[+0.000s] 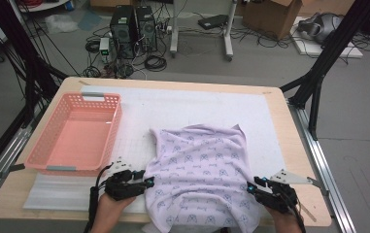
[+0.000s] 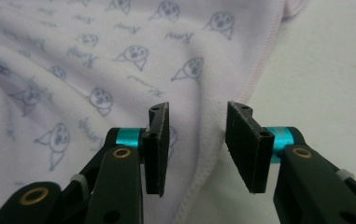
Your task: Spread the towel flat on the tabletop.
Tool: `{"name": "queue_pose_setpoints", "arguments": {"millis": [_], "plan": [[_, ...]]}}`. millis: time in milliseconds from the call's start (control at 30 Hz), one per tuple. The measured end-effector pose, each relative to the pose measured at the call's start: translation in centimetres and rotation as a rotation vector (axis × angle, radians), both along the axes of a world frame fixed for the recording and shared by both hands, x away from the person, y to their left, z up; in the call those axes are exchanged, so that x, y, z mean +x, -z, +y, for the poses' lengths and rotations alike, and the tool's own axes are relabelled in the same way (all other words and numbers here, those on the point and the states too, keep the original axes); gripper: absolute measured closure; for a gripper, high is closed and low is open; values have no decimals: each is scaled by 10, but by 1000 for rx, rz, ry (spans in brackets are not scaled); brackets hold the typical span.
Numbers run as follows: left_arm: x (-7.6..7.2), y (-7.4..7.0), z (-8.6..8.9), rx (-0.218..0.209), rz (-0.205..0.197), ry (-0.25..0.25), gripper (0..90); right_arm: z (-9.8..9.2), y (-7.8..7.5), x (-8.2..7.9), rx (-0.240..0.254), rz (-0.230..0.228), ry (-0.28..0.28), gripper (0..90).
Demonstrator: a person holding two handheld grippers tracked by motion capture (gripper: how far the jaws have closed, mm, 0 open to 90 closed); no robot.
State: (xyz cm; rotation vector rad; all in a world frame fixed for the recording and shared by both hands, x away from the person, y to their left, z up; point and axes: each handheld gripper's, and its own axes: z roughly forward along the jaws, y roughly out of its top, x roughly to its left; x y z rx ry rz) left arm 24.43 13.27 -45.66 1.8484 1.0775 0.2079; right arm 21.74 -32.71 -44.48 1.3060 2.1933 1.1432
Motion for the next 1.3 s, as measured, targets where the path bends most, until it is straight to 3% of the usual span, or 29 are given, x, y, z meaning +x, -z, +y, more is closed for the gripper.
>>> {"name": "queue_pose_setpoints", "arguments": {"millis": [33,67,100,133,167,267,400,500,567,633,733,833,1033,1167,1300], "plan": [[0,0,-4,11,0,7,505,3,2,3,-12,19,-7,618],[0,-1,-8,52,-19,7,530,6,5,6,-33,36,-20,669],[-1,-2,-11,115,-50,6,645,7,5,6,-47,18,-26,831],[2,-3,-12,127,-41,13,803,7,5,9,-26,31,-54,847],[7,-5,-11,112,-19,-1,832,8,4,11,-30,37,-55,854],[20,-8,-10,114,-35,-72,841,7,3,21,-57,18,-32,862],[39,-11,-10,119,-50,-126,842,5,1,39,-71,-6,23,866],[44,-9,-8,102,-50,-122,824,1,1,47,-35,-7,43,864],[40,-8,-8,79,-48,-98,719,1,0,47,-40,-32,52,845],[32,-8,-4,60,-56,-76,599,-1,-1,43,-15,-34,56,740],[18,-6,3,28,-49,-61,514,-5,-4,35,6,-37,51,621],[4,-5,8,15,-41,-49,480,-8,-7,24,31,-25,35,533],[-18,-2,17,-4,-32,-34,461,-8,-6,0,27,-36,0,498],[-31,0,12,1,-27,2,466,-9,-8,-14,27,-66,-14,498],[-34,2,0,18,-39,16,459,-14,-15,-23,59,-91,-18,508]]}}
